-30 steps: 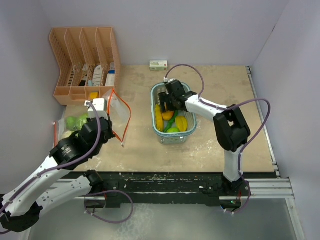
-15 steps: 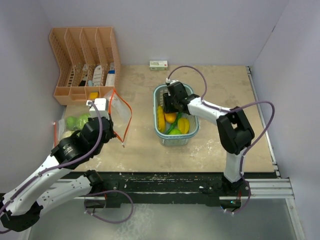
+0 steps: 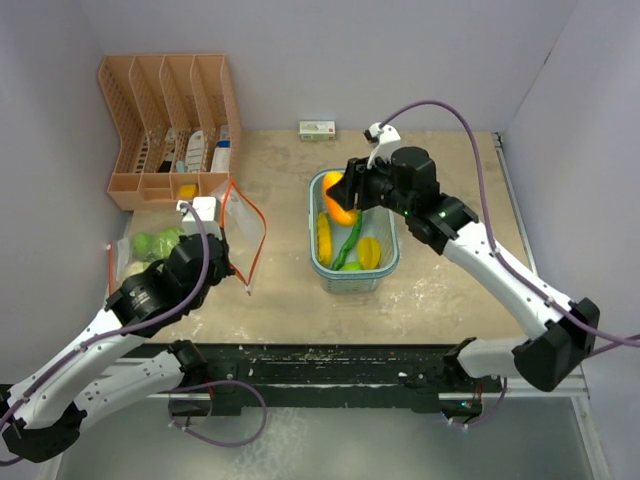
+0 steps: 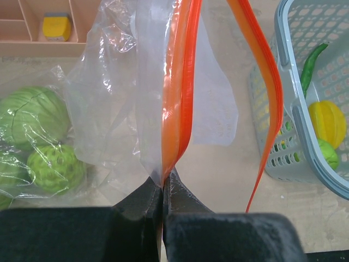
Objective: Place the food in the zip-top bag and seal the zipper
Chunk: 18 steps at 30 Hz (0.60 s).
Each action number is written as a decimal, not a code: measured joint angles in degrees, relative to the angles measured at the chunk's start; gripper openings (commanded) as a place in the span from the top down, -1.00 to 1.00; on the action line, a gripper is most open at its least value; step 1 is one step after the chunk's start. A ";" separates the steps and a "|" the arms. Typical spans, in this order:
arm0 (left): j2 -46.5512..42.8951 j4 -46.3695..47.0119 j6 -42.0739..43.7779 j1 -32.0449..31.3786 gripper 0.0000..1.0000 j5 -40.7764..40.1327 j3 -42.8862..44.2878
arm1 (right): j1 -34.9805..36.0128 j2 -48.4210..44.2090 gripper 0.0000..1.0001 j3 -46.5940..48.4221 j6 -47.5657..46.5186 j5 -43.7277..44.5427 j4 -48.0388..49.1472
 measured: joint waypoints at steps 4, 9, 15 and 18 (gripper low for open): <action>0.33 0.63 -0.02 0.00 1.00 1.09 0.00 | 6.23 -3.39 0.57 -0.04 0.87 -6.62 4.35; 1.14 1.38 -0.02 0.00 1.00 2.93 0.00 | 14.97 -2.40 0.58 -2.86 5.68 -16.48 15.80; 1.75 2.43 -0.04 0.00 1.00 5.42 0.00 | 16.13 2.23 0.62 -6.67 14.84 -20.24 30.32; 1.66 3.76 -0.15 0.00 1.00 6.43 -0.02 | 16.26 5.60 0.63 -6.69 18.91 -19.52 35.26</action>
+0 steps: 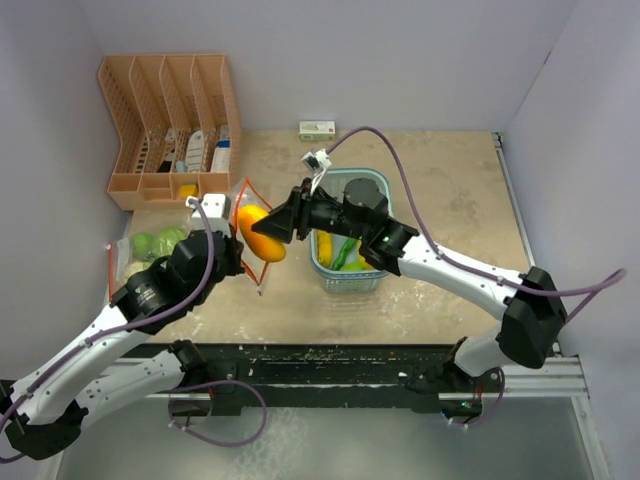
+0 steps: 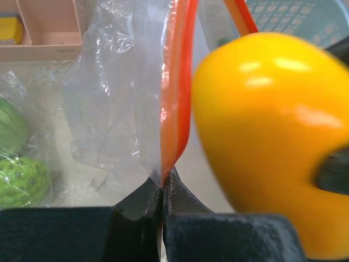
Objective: Place the food in the zip-top bag and seal the zipper
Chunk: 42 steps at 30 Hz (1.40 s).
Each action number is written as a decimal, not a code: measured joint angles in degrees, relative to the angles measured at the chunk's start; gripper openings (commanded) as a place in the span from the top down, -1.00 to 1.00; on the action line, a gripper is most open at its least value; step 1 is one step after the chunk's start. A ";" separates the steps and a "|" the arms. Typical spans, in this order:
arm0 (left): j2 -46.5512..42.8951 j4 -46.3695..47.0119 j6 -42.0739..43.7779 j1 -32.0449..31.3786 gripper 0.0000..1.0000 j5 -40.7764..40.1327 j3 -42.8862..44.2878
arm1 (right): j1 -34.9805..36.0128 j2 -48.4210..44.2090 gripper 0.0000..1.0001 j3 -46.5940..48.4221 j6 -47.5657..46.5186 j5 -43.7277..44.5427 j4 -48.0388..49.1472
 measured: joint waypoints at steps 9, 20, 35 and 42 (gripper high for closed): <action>-1.68 5.29 -0.50 0.20 1.00 4.02 -3.56 | 3.52 3.67 0.59 -1.77 4.20 16.31 0.31; -1.53 9.03 -1.20 0.35 1.00 6.10 -4.17 | 11.43 9.81 -0.74 10.27 -3.13 42.29 -21.59; -1.53 9.05 -1.90 0.35 1.00 6.45 -4.72 | 12.22 -5.99 -0.91 1.42 -10.21 42.10 -26.29; -4.55 6.82 -3.13 0.35 1.00 4.90 -5.99 | 11.13 -18.78 -0.78 0.09 -11.15 42.86 -27.43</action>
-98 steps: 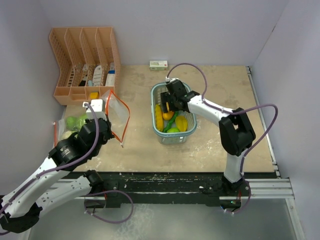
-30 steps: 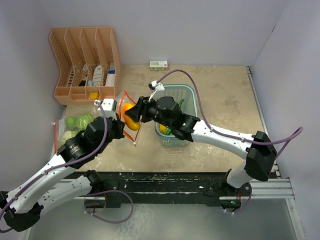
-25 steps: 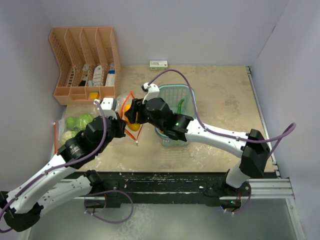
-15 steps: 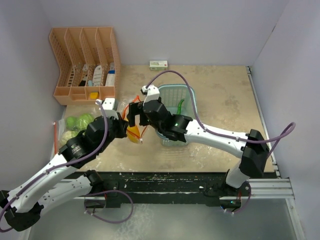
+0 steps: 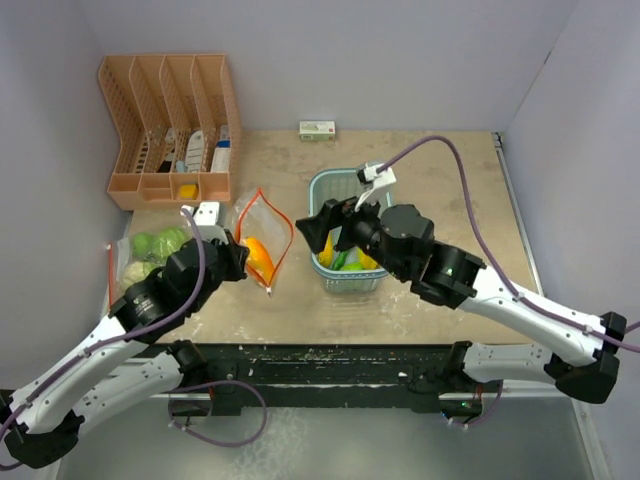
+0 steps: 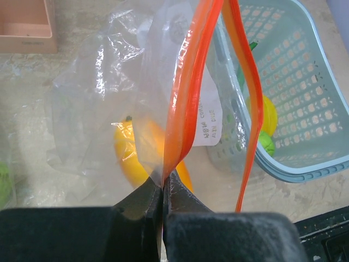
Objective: Place the food in the zip-top bag and seal the zipper
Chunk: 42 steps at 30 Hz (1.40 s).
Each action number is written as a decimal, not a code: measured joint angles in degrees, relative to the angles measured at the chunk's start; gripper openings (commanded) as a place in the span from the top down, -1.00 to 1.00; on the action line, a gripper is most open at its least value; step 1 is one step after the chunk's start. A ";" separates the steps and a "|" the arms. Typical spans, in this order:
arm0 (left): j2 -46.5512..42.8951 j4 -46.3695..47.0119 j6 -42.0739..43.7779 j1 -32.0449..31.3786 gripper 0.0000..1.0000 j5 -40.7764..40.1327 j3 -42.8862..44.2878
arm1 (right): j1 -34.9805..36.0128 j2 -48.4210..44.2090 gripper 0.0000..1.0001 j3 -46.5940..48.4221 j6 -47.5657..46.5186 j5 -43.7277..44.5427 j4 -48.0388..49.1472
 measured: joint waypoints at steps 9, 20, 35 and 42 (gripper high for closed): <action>-1.40 -2.34 -0.31 0.00 1.00 -0.07 0.00 | -18.91 12.04 -0.62 3.78 1.81 -1.20 -10.60; -1.90 -2.80 -0.22 0.00 1.00 -0.07 0.00 | -22.67 26.03 -0.57 2.45 -0.50 -11.85 -11.37; -1.90 -4.59 -0.26 0.00 1.00 -0.09 0.00 | -22.62 42.73 0.08 1.49 -1.49 -16.02 -4.46; -1.44 -4.90 -0.24 0.00 1.00 -0.07 0.00 | -22.62 42.47 0.97 0.74 -2.29 -13.88 -3.61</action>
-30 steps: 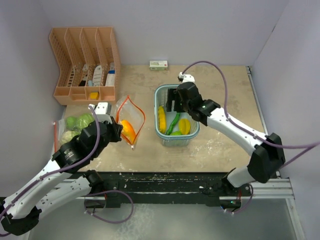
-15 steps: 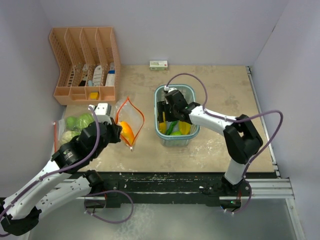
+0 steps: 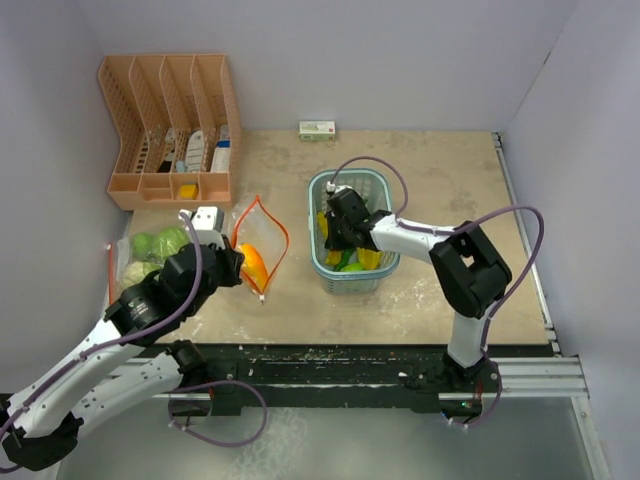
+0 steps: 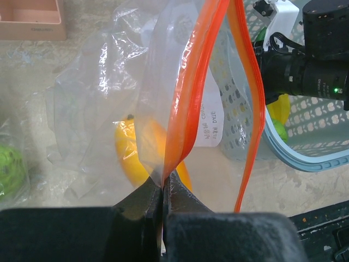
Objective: Place the food in the zip-top bag and seal the zipper
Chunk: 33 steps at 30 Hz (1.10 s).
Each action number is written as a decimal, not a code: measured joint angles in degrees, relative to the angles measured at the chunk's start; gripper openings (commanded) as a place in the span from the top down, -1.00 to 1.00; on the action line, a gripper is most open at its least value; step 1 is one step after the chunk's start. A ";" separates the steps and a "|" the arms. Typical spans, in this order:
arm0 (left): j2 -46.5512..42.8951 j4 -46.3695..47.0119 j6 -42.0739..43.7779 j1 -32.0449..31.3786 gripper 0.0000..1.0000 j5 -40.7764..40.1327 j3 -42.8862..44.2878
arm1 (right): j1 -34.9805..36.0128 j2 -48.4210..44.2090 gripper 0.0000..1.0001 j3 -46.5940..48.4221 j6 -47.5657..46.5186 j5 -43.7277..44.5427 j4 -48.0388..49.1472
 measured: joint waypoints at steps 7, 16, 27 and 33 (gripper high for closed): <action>-0.72 -0.61 -0.02 0.00 1.00 -0.02 0.00 | 0.00 -6.88 1.00 -1.38 -0.24 1.79 -1.07; -1.68 -1.66 -0.61 0.00 1.00 -0.11 0.00 | 0.00 -27.28 1.00 -1.57 -0.35 1.36 -1.36; 3.30 2.43 -0.98 0.00 1.00 0.15 -0.02 | 4.81 -42.77 1.00 -6.34 2.45 -15.78 5.16; 6.45 4.81 -1.01 0.00 1.00 1.36 0.00 | 10.27 -42.40 1.00 -11.67 10.84 -22.01 19.08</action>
